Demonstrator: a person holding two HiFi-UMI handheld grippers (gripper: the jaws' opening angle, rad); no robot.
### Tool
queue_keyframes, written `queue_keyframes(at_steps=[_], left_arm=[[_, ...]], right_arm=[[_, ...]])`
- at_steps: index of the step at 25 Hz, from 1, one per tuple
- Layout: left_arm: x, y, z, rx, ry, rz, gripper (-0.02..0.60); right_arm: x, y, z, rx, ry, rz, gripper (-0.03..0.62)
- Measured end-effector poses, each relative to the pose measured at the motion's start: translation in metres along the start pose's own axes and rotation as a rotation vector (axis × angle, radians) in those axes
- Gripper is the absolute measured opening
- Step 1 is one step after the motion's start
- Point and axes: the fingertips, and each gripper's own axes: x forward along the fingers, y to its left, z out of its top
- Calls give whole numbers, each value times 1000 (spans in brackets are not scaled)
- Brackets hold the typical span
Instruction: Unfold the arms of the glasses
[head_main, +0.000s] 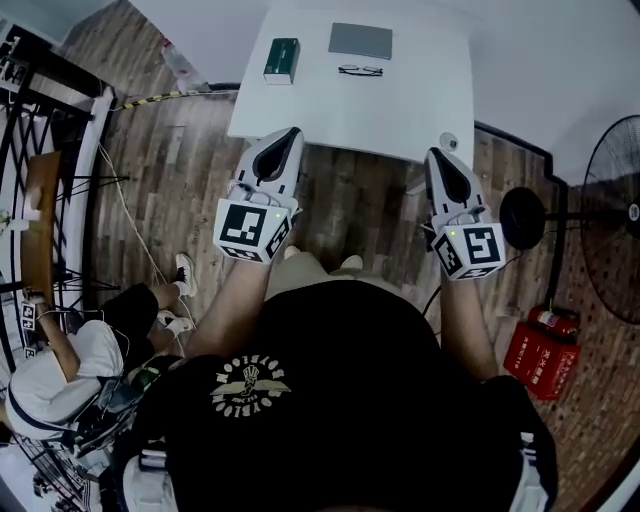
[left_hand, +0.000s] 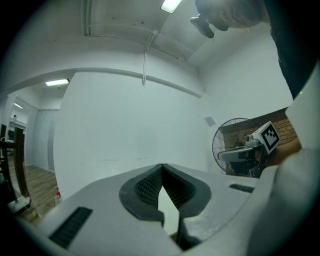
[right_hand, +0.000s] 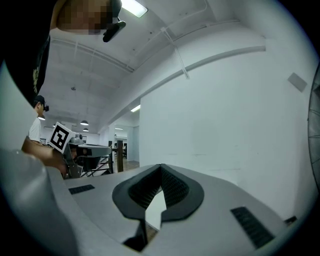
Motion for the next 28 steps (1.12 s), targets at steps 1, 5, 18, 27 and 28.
queue_keyframes(at_steps=[1, 5, 18, 27, 28], left_arm=[[-1, 0, 1, 5, -1, 4, 6], [-2, -4, 5, 25, -6, 8, 6], [25, -2, 2, 36, -30, -21, 6], [54, 8, -9, 69, 10, -65, 6], [57, 9, -10, 66, 13, -77, 6]], right_arm=[[0, 0, 0, -1, -1, 6, 0], [-1, 2, 1, -3, -10, 19, 0], [9, -17, -6, -15, -3, -17, 0], [35, -33, -8, -22, 7, -48, 0], [39, -34, -8, -21, 8, -48, 0]])
